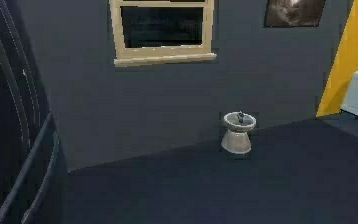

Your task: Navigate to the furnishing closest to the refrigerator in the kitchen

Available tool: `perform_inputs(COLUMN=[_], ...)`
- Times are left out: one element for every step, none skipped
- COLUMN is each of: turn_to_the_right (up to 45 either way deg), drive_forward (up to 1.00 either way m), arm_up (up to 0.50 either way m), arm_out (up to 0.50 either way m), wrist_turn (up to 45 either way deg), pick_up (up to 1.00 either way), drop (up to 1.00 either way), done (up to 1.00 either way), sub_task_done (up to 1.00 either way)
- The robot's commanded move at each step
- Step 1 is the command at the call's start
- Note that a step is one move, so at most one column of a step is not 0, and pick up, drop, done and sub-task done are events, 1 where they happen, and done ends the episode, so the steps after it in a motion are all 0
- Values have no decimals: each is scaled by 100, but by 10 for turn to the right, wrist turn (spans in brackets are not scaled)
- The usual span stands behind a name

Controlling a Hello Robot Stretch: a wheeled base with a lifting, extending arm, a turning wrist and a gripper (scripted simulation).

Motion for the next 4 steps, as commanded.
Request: perform_inputs(turn_to_the_right=[450, 420, 0, 60], drive_forward=[0, 0, 100, 0], arm_up=[0, 0, 0, 0], arm_out=[0, 0, 0, 0], wrist_turn=[0, 0, 0, 0], pick_up=[0, 0, 0, 0], drop=[0, 0, 0, 0], done=[0, 0, 0, 0], sub_task_done=[0, 0, 0, 0])
